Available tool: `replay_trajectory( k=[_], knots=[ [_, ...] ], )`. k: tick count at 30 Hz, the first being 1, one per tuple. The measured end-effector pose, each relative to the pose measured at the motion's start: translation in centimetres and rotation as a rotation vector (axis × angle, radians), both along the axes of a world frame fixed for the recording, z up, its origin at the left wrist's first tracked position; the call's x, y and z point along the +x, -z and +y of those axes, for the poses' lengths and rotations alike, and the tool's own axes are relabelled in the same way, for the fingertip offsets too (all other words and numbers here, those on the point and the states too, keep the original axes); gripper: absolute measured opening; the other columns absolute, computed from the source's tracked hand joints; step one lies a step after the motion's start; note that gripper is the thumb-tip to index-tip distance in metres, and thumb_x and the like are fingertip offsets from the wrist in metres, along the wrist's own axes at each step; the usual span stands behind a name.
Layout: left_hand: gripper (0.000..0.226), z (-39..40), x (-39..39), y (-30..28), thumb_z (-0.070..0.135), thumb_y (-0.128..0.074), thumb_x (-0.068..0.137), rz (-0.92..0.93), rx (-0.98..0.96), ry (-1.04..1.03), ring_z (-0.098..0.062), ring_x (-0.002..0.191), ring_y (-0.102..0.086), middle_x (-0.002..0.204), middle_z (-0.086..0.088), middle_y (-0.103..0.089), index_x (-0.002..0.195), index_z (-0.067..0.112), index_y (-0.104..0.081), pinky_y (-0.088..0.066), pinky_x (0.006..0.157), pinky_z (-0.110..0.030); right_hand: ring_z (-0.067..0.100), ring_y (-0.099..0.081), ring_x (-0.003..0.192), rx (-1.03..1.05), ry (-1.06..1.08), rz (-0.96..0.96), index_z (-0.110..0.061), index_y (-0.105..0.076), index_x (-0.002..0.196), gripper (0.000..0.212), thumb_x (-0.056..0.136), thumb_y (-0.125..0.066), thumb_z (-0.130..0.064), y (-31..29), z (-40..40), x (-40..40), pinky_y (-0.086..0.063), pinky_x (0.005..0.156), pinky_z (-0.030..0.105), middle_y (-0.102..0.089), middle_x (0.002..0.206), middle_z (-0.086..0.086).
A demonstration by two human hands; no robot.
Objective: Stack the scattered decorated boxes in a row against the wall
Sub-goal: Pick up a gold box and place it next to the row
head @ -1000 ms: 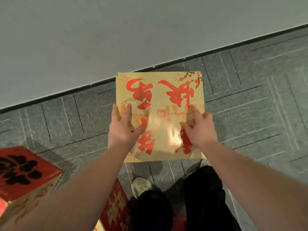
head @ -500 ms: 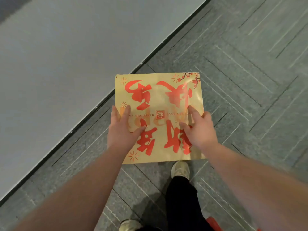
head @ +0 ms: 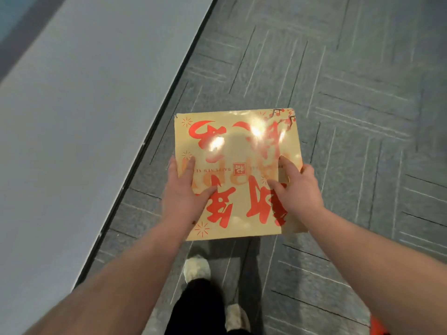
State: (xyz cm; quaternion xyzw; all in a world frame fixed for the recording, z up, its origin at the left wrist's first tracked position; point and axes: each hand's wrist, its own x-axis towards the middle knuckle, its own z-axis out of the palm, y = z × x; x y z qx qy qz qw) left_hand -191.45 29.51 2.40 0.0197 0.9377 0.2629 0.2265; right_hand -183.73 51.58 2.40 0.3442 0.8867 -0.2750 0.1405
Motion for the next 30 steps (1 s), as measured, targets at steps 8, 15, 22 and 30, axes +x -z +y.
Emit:
replay_trajectory(
  k=[8, 15, 22, 30],
  knots=[
    [0.087, 13.7, -12.8, -0.5, 0.053, -0.067, 0.08, 0.022, 0.085, 0.21, -0.02, 0.143, -0.02, 0.159, 0.005, 0.001, 0.15, 0.034, -0.018, -0.026, 0.112, -0.039, 0.033, -0.043, 0.123, 0.038, 0.233, -0.001, -0.04, -0.028, 0.144, 0.06, 0.091, -0.055, -0.048, -0.8, 11.2, -7.8, -0.047, 0.097, 0.048, -0.03, 0.135, 0.01],
    [0.088, 25.2, -21.9, -1.3, 0.052, -0.068, 0.079, 0.091, 0.068, 0.35, -0.021, 0.144, -0.017, 0.159, 0.001, -0.001, 0.15, 0.03, -0.021, -0.026, 0.112, -0.037, 0.03, -0.038, 0.127, 0.021, 0.359, 0.074, -0.036, -0.03, 0.146, 0.059, 0.093, -0.055, -0.044, -1.1, 20.9, -14.8, -0.04, 0.101, 0.044, -0.029, 0.138, 0.008],
    [0.088, 39.6, -28.1, -0.4, 0.053, -0.069, 0.077, 0.086, 0.024, 0.479, -0.021, 0.144, -0.019, 0.159, -0.003, -0.006, 0.149, 0.028, -0.026, -0.031, 0.11, -0.039, 0.027, -0.039, 0.127, -0.029, 0.462, 0.049, -0.036, -0.032, 0.145, 0.06, 0.091, -0.055, -0.046, 1.1, 34.4, -19.0, -0.041, 0.103, 0.048, -0.031, 0.139, 0.006],
    [0.086, 57.6, -34.6, -0.8, 0.048, -0.071, 0.078, 0.07, 0.078, 0.554, -0.019, 0.145, -0.014, 0.159, -0.005, -0.006, 0.149, 0.026, -0.026, -0.022, 0.112, -0.029, 0.024, -0.046, 0.117, 0.039, 0.539, 0.05, -0.038, -0.034, 0.144, 0.058, 0.091, -0.05, -0.055, 0.3, 50.9, -24.5, -0.048, 0.095, 0.043, -0.036, 0.135, 0.004]
  ],
)
